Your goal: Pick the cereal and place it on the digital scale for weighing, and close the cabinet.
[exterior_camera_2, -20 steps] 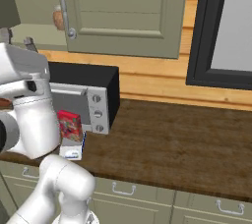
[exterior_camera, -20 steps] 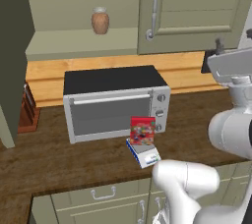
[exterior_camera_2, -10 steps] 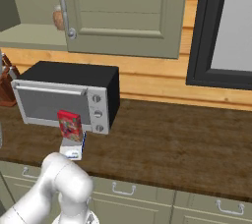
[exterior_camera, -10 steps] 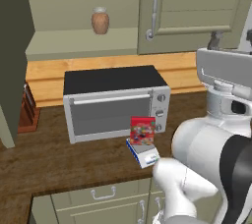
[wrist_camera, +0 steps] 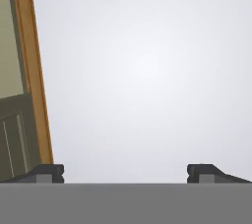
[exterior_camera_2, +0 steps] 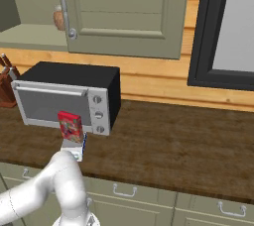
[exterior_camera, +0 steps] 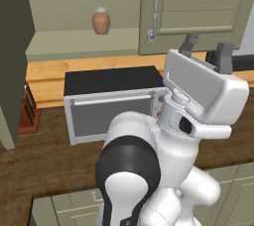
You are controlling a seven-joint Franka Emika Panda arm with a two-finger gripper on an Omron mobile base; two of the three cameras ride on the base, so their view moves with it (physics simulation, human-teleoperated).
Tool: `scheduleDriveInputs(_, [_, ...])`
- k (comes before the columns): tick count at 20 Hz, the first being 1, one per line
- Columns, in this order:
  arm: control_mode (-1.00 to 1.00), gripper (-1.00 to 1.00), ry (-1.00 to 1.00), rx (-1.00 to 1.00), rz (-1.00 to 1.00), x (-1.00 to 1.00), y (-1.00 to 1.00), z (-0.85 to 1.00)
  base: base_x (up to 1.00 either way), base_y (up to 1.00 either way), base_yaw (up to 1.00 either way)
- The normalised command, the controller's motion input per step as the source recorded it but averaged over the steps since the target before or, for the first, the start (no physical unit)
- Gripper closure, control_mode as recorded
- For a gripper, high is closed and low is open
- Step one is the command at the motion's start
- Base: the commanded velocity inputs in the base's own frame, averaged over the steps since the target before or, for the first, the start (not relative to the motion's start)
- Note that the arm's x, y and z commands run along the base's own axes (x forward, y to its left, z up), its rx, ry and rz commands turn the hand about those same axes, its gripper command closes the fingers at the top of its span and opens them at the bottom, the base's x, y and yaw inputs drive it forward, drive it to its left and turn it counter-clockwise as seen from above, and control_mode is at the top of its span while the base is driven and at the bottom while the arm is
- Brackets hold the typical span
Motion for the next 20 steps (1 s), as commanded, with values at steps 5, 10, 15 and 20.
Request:
scheduleDriveInputs(5, [-1.0,-1.0,0.05,0.13,0.0,-0.99,0.3,-0.23,0.0,0.0,0.0])
scheduleDriveInputs(10, [-1.0,-1.0,0.01,0.19,-0.03,-1.0,0.54,-0.3,0.0,0.0,0.0])
scheduleDriveInputs(15, [-1.0,-1.0,0.04,-0.02,-0.02,-1.0,0.33,0.02,0.0,0.0,0.0])
scheduleDriveInputs(20, [-1.0,-1.0,0.33,-0.2,0.0,-1.0,0.07,0.31,0.0,0.0,0.0])
